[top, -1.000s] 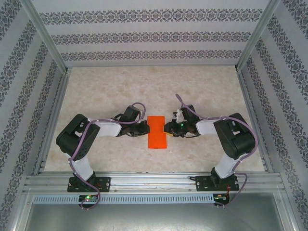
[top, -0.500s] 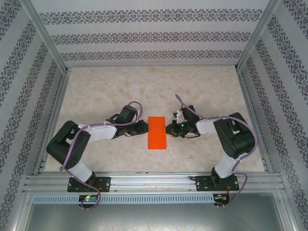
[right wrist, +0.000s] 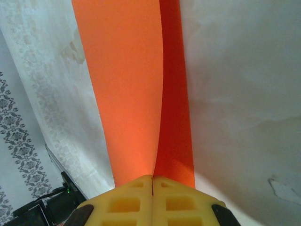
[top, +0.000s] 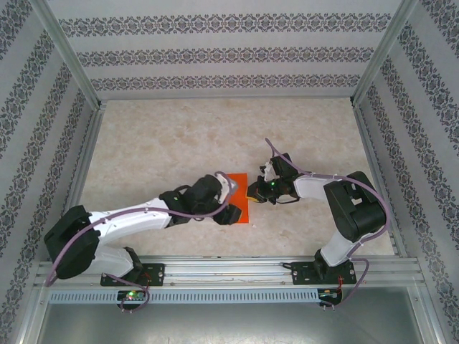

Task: Fold a paper plane with a square sheet of paper (fold left side to right side)
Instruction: Fold the triangle a second time at the center of the table.

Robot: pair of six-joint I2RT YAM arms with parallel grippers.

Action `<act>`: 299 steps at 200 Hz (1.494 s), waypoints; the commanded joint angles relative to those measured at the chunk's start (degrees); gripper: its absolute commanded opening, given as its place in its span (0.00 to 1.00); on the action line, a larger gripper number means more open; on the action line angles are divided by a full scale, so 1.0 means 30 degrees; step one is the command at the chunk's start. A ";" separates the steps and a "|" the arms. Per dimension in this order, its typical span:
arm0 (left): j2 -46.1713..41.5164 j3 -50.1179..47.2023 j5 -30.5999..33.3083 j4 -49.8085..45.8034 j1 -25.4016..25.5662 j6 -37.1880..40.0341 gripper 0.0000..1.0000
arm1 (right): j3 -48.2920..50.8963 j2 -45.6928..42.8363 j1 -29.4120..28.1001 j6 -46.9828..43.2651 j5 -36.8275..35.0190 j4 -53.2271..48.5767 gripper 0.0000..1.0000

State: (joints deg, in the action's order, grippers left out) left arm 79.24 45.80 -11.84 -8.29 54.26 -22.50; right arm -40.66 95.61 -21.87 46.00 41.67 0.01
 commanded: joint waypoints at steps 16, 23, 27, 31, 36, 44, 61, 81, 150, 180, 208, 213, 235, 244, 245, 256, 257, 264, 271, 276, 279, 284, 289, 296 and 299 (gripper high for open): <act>0.2854 0.3034 0.4729 -0.3366 0.2630 0.2377 0.64 | -0.0594 -0.0619 0.0119 0.0345 0.0204 -0.0705 0.00; 0.3469 0.3619 0.5352 -0.3768 0.2987 0.2557 0.65 | -0.0610 -0.0626 0.0133 0.0341 0.0231 -0.0735 0.00; 0.3833 0.3929 0.5670 -0.3959 0.3165 0.2651 0.65 | -0.0624 -0.0651 0.0117 0.0341 0.0231 -0.0778 0.00; 0.4174 0.4208 0.5985 -0.4234 0.3325 0.2739 0.65 | -0.0647 -0.0643 0.0136 0.0341 0.0231 -0.0794 0.00; 0.4587 0.4591 0.6374 -0.4502 0.3498 0.2863 0.66 | -0.0654 -0.0653 0.0141 0.0334 0.0231 -0.0843 0.00; 0.5210 0.5137 0.6983 -0.4915 0.3740 0.2984 0.67 | -0.0682 -0.0642 0.0137 0.0290 0.0231 -0.0875 0.00; 0.6477 0.6057 0.7943 -0.5706 0.4042 0.3193 0.69 | -0.0713 -0.0643 0.0138 0.0268 0.0158 -0.0919 0.00; 0.7802 0.7160 0.9567 -0.6903 0.4401 0.3309 0.69 | -0.0742 -0.0646 0.0141 0.0283 0.0143 -0.0912 0.00; 0.8742 0.8004 1.1518 -0.7446 0.4736 0.3253 0.53 | -0.0713 -0.0494 0.0112 0.0138 0.0028 -0.0992 0.00; 0.8373 0.7663 1.0758 -0.6859 0.4736 0.3284 0.31 | -0.0870 -0.0406 0.0163 -0.0080 -0.0178 -0.1208 0.00; 0.7760 0.7103 0.9943 -0.6296 0.4651 0.2791 0.09 | -0.1334 -0.0504 0.0258 -0.0482 -0.0260 -0.1663 0.02; 0.7616 0.7008 0.9850 -0.6238 0.4606 0.2638 0.06 | -0.1407 -0.0598 0.0286 -0.0584 -0.0308 -0.1727 0.04; 0.6874 0.6486 0.8962 -0.5761 0.4091 0.1954 0.01 | -0.1533 -0.1411 0.0497 -0.0962 -0.0667 -0.1866 0.14; 0.6496 0.6182 0.8291 -0.5433 0.3792 0.1642 0.01 | -0.1436 -0.1900 0.0671 -0.1164 -0.0934 -0.1938 0.19; 0.6447 0.6151 0.8198 -0.5392 0.3751 0.1612 0.01 | -0.1411 -0.1974 0.0684 -0.1203 -0.0967 -0.1952 0.20; 0.5990 0.5838 0.7280 -0.4977 0.3361 0.1293 0.00 | -0.1152 -0.2679 0.0989 -0.1482 -0.1360 -0.2108 0.26; 0.5960 0.5803 0.7194 -0.4944 0.3330 0.1262 0.00 | -0.1123 -0.2773 0.1004 -0.1508 -0.1399 -0.2110 0.26; 0.5719 0.5611 0.6536 -0.4706 0.3062 0.1054 0.00 | -0.0848 -0.3242 0.1250 -0.1712 -0.1615 -0.2199 0.29; 0.5450 0.5351 0.5845 -0.4437 0.2815 0.0768 0.00 | -0.0532 -0.3806 0.1471 -0.1915 -0.1741 -0.2256 0.31; 0.5309 0.5164 0.5311 -0.4175 0.2580 0.0540 0.00 | -0.0271 -0.4170 0.1681 -0.2061 -0.1829 -0.2313 0.33; 0.5204 0.5044 0.4944 -0.4024 0.2426 0.0412 0.00 | -0.0097 -0.4400 0.1780 -0.2127 -0.1876 -0.2318 0.33; 0.5061 0.4845 0.4383 -0.3761 0.2182 0.0162 0.00 | 0.0221 -0.4781 0.1953 -0.2202 -0.1950 -0.2348 0.35; 0.4897 0.4618 0.3857 -0.3462 0.1908 -0.0152 0.00 | 0.0561 -0.5147 0.2126 -0.2293 -0.1966 -0.2372 0.35; 0.4670 0.4201 0.3040 -0.2938 0.1509 -0.0608 0.00 | 0.1040 -0.5636 0.2296 -0.2350 -0.1953 -0.2332 0.35; 0.4575 0.4012 0.2697 -0.2709 0.1322 -0.0845 0.00 | 0.1220 -0.5846 0.2347 -0.2408 -0.1939 -0.2320 0.35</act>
State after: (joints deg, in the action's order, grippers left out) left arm 95.61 61.19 6.07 -22.39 61.69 -19.03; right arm -41.21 82.15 -16.40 41.52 37.74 -5.39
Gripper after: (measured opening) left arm 0.055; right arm 0.346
